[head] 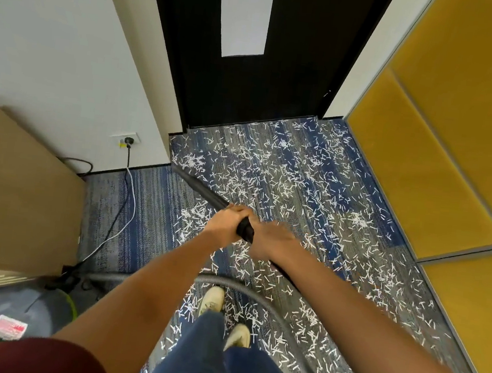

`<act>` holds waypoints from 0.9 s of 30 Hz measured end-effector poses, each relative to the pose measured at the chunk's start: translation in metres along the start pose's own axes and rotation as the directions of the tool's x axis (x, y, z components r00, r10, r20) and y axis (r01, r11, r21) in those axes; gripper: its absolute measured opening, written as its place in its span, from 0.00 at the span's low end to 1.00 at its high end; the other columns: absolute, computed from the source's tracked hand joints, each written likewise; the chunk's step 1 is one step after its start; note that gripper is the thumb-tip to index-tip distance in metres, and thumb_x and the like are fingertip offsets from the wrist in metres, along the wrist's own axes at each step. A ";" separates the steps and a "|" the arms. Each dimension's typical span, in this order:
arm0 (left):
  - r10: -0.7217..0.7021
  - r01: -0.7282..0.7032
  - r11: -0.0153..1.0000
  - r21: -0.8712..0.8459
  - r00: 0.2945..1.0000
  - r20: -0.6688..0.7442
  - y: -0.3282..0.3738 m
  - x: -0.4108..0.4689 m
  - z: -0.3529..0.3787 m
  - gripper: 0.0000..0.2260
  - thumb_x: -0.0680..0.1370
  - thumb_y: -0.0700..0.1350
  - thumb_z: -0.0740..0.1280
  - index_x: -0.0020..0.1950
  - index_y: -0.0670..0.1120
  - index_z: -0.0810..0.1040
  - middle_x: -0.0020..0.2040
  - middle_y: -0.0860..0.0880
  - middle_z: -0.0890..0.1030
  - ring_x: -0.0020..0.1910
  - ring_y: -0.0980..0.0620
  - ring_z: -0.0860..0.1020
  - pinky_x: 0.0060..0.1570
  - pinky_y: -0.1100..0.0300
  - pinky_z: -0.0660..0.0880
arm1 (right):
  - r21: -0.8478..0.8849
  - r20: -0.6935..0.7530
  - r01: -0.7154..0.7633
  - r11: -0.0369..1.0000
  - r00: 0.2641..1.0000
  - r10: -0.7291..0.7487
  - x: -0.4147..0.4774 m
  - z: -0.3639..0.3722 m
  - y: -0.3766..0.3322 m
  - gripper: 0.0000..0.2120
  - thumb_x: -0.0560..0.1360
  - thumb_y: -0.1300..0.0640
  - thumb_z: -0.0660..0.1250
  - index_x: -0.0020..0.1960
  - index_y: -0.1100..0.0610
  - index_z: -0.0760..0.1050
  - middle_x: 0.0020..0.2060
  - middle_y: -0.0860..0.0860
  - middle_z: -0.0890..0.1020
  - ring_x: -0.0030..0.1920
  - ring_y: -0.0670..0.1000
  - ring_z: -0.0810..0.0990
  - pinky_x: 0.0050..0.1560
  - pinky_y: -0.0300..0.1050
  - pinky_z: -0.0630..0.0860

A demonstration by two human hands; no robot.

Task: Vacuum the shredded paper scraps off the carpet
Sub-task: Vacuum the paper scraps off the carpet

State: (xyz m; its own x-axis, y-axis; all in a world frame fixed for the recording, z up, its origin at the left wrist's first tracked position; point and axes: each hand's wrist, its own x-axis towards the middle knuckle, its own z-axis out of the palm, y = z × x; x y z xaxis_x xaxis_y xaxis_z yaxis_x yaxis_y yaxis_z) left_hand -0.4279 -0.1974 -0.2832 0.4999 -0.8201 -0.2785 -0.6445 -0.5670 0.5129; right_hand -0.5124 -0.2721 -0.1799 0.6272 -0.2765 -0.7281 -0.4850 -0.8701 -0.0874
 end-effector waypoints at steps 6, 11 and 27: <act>0.034 -0.033 0.999 -0.017 0.998 0.052 -0.011 0.015 -0.005 0.11 0.74 0.38 0.68 0.56 0.46 0.77 0.56 0.49 0.78 0.55 0.50 0.76 0.58 0.54 0.74 | -0.039 0.031 -0.026 0.999 0.999 0.027 0.014 -0.013 -0.009 0.38 0.77 0.62 0.62 0.78 0.46 0.43 0.50 0.53 0.71 0.47 0.52 0.73 0.54 0.48 0.77; 0.016 -0.016 0.996 -0.084 1.000 0.000 -0.011 0.030 -0.015 0.11 0.73 0.35 0.68 0.52 0.47 0.77 0.53 0.50 0.78 0.52 0.51 0.77 0.54 0.52 0.77 | -0.102 0.005 -0.053 0.993 0.999 0.054 0.018 -0.037 -0.007 0.36 0.77 0.62 0.61 0.77 0.45 0.45 0.49 0.53 0.71 0.38 0.49 0.72 0.52 0.45 0.78; 0.031 -0.041 0.996 -0.081 0.992 -0.125 -0.013 0.055 -0.050 0.13 0.73 0.37 0.66 0.56 0.48 0.78 0.54 0.48 0.78 0.52 0.47 0.78 0.52 0.53 0.76 | -0.124 -0.114 -0.029 0.992 0.993 0.015 0.022 -0.081 -0.009 0.33 0.77 0.63 0.61 0.75 0.44 0.53 0.42 0.51 0.69 0.33 0.47 0.70 0.46 0.43 0.79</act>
State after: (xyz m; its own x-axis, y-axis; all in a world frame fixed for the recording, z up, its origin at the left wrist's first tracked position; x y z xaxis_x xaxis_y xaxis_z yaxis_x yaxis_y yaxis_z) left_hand -0.3624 -0.2313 -0.2646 0.5481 -0.8211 -0.1593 -0.6155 -0.5249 0.5879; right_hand -0.4445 -0.3032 -0.1400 0.6850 -0.3343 -0.6473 -0.4242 -0.9054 0.0187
